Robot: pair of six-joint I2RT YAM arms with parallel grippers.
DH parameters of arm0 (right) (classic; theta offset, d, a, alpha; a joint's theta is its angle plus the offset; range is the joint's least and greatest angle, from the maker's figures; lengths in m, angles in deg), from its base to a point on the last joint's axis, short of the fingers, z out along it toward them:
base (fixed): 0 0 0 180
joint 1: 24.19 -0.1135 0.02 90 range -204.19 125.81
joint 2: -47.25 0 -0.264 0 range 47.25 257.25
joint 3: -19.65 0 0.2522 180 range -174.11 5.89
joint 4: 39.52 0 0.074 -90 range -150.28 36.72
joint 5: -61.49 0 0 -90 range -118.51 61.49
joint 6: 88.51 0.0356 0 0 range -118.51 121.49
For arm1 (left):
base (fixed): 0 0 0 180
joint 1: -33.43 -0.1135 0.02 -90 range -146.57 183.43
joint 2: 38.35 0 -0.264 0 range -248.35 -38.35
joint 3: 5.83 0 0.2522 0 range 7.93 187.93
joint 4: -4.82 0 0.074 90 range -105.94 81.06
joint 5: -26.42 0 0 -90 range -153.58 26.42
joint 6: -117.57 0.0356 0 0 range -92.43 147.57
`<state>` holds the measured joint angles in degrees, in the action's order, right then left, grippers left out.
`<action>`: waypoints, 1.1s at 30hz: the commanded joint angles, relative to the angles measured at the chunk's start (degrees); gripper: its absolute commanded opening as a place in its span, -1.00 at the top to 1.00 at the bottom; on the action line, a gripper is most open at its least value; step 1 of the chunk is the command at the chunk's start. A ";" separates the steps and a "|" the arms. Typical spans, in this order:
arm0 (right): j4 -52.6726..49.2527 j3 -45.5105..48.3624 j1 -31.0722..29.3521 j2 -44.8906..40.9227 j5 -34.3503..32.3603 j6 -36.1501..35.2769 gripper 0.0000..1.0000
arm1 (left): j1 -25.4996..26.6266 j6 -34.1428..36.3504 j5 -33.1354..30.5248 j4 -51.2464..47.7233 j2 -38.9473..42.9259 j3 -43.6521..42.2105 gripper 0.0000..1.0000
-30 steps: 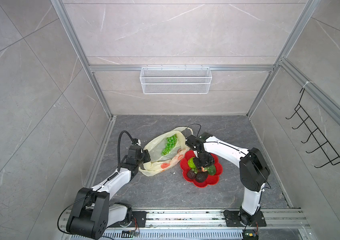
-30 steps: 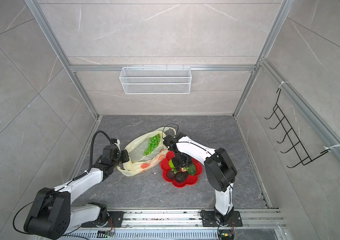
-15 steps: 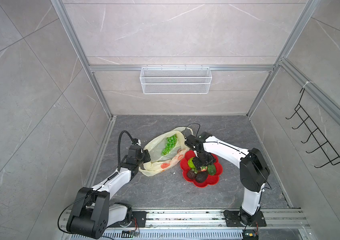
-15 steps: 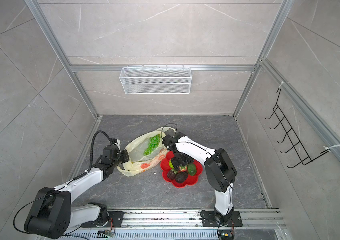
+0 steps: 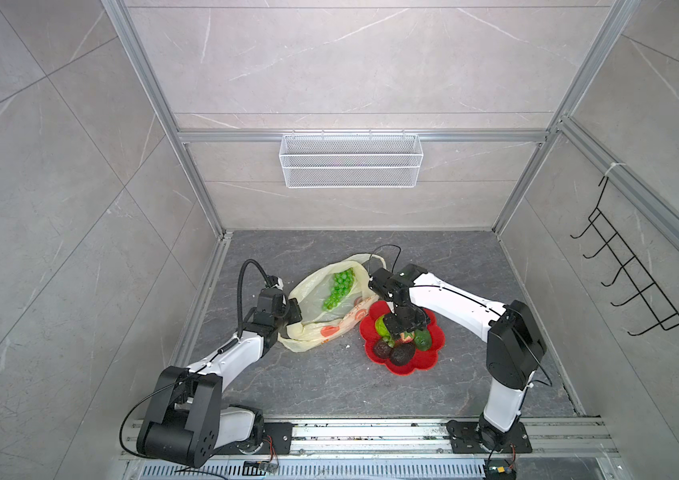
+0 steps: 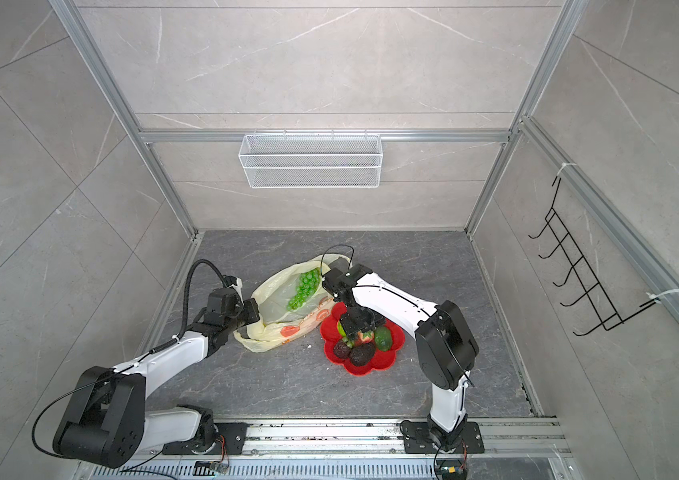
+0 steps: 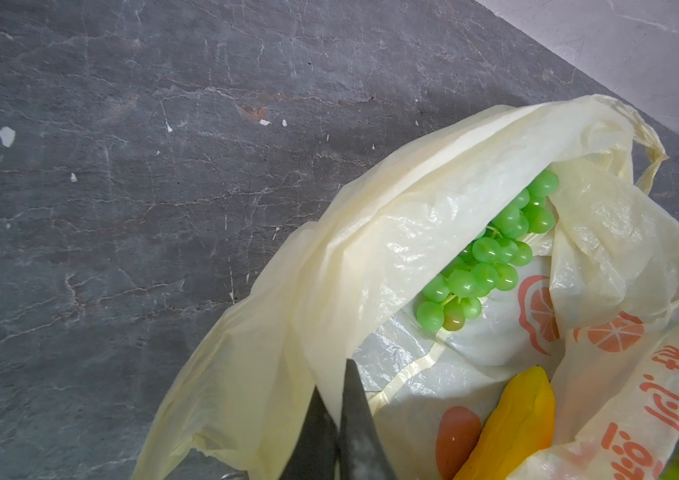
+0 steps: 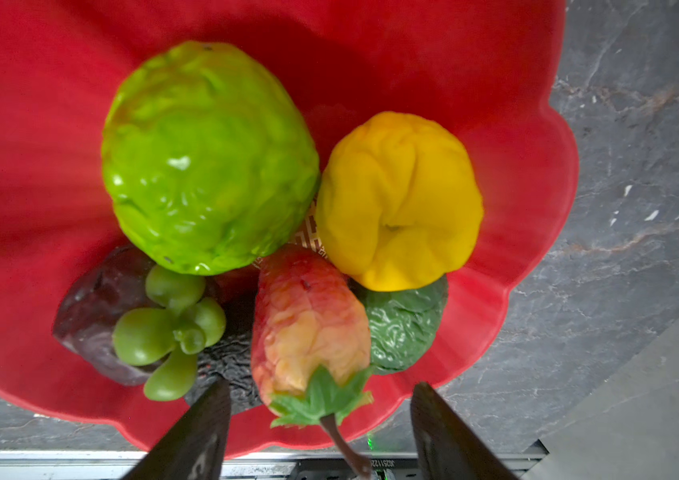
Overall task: Take the fake fruits out of the plastic bag
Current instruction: 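Lower the red fruit into the red plate and open the right gripper, then move the right gripper back into the bag above the yellow banana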
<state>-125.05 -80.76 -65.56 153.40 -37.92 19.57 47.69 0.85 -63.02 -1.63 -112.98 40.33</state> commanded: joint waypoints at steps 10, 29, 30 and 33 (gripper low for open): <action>4.07 -2.02 -1.19 -7.89 -2.92 4.24 -0.43 | 2.04 2.14 -6.19 -2.24 1.46 2.22 0.96; 25.70 -4.22 -8.80 -6.82 -2.82 15.27 -0.38 | 1.47 -6.15 -24.33 -13.10 9.98 2.78 0.99; 25.75 -5.80 -10.07 -5.07 -3.62 15.27 -0.38 | 1.55 -6.69 -24.64 -13.67 11.14 2.18 1.00; 25.62 -10.68 -12.42 0.21 -2.82 15.53 -0.38 | 1.62 -7.62 -24.60 -14.66 14.38 0.00 1.00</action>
<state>-101.68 -87.86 -75.96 149.38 -40.13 33.32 49.46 -4.22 -84.57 -14.07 -101.53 41.49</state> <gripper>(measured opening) 0.690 0.043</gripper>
